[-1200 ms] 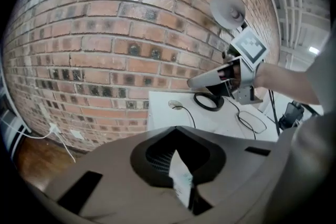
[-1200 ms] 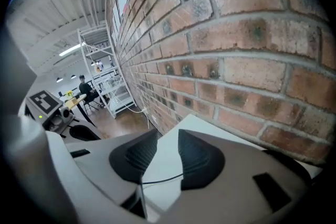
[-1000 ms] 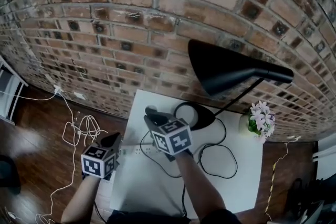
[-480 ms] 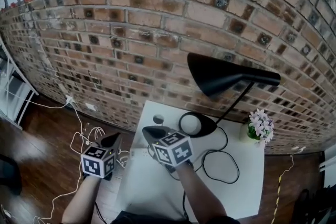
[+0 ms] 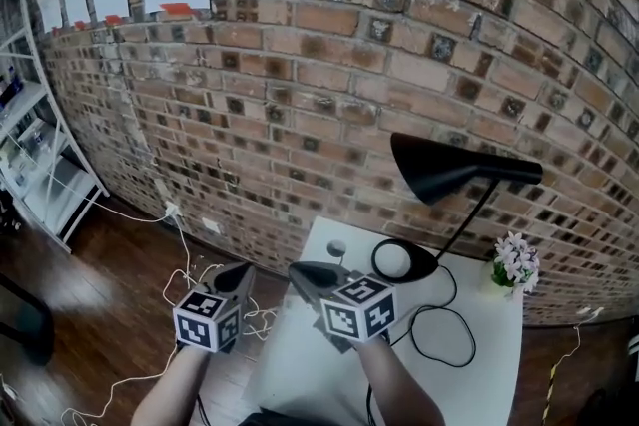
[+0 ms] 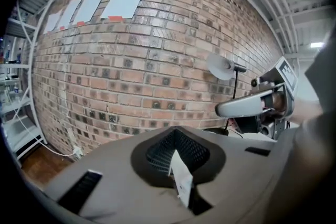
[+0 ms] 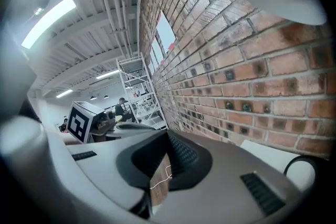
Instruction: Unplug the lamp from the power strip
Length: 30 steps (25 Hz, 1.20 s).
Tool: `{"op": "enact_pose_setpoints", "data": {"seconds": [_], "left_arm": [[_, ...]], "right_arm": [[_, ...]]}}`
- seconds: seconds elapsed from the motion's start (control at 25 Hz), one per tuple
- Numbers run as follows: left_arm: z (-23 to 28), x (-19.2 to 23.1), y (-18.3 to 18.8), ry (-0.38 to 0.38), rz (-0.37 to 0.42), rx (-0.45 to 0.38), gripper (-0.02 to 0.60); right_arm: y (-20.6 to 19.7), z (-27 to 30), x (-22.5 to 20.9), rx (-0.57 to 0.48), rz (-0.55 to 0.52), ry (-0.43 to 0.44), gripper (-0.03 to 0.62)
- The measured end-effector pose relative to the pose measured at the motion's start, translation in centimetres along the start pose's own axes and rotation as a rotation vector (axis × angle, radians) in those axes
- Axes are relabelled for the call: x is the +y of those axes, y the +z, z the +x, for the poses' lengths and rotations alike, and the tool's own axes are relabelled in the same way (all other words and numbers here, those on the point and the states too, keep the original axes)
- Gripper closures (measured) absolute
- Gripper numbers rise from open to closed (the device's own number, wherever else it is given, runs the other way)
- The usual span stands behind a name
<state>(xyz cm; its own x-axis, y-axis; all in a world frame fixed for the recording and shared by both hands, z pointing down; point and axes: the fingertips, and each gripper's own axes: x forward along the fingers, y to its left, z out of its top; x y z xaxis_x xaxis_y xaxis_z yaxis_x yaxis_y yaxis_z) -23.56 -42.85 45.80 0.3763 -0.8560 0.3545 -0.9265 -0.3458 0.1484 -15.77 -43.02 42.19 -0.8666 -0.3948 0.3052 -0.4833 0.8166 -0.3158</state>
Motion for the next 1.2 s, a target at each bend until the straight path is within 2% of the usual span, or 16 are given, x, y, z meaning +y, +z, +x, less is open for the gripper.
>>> {"op": "enact_pose_setpoints", "data": {"seconds": [0.16,0.32,0.52,0.88,1.2], "left_arm": [[-3.0,1.1,1.2,0.029,0.009,-0.03,0.577],[-6.6,3.2,2.2,0.08,0.004,-0.07,0.577],[-10.6,4.9,2.3,0.119,0.002,-0.102,0.577],[-15.3,5.7,2.0,0.13,-0.004,-0.128,0.578],[-17.0,3.7,2.6,0.17,-0.002,-0.163,0.58]], "right_arm": [[1.2,1.1,3.7,-0.009,-0.054,0.042,0.603],[2.1,2.8,7.3,-0.013,-0.153,0.049,0.603],[1.7,4.4,11.5,-0.003,-0.217,0.076,0.603],[1.7,4.9,17.7,-0.049,-0.236,0.188,0.603],[1.9,1.7,19.5,-0.086,-0.242,0.254,0.603]]}}
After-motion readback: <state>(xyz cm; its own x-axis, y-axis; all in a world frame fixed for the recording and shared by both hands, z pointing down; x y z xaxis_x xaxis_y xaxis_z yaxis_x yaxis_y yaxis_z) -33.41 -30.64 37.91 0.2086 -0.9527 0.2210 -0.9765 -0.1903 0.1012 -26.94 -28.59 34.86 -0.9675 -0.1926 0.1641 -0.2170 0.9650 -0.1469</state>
